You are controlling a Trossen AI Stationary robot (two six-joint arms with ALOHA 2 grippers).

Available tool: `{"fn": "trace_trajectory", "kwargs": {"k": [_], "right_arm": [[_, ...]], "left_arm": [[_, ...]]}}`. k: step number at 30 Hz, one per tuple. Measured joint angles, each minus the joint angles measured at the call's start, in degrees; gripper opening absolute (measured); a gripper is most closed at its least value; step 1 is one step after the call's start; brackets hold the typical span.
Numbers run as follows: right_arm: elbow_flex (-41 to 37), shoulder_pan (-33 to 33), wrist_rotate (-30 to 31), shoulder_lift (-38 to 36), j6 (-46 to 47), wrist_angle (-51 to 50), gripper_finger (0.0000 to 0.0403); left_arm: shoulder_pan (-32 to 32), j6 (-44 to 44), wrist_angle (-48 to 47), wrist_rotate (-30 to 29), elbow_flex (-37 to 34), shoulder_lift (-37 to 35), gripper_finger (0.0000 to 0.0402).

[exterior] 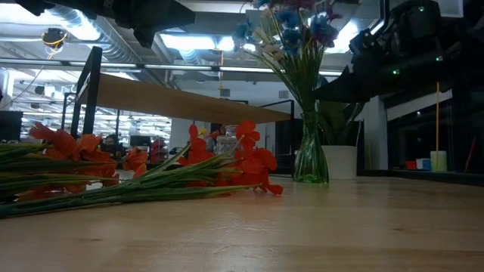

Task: Pick and place flowers into a vace then onto a shelf
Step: Put the purple flowers into the green vase

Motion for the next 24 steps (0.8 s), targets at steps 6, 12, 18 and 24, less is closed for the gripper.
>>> {"fn": "trace_trajectory", "kwargs": {"k": [6, 12, 18, 24], "right_arm": [[0.0, 0.0, 0.1, 0.0, 0.4, 0.0, 0.0012], [0.0, 0.0, 0.1, 0.5, 2.9, -1.5, 0.0004], [0.1, 0.0, 0.1, 3.8, 4.4, -1.2, 0.0002], [0.2, 0.0, 0.2, 6.4, 5.6, 0.3, 0.0001]], "left_arm": [[0.0, 0.0, 0.0, 0.0, 0.0, 0.0, 0.0003], [0.0, 0.0, 0.0, 0.0, 0.0, 0.0, 0.0003], [0.0, 0.0, 0.0, 0.0, 0.0, 0.0, 0.0004], [0.0, 0.0, 0.0, 0.0, 0.0, 0.0, 0.0004]]}}
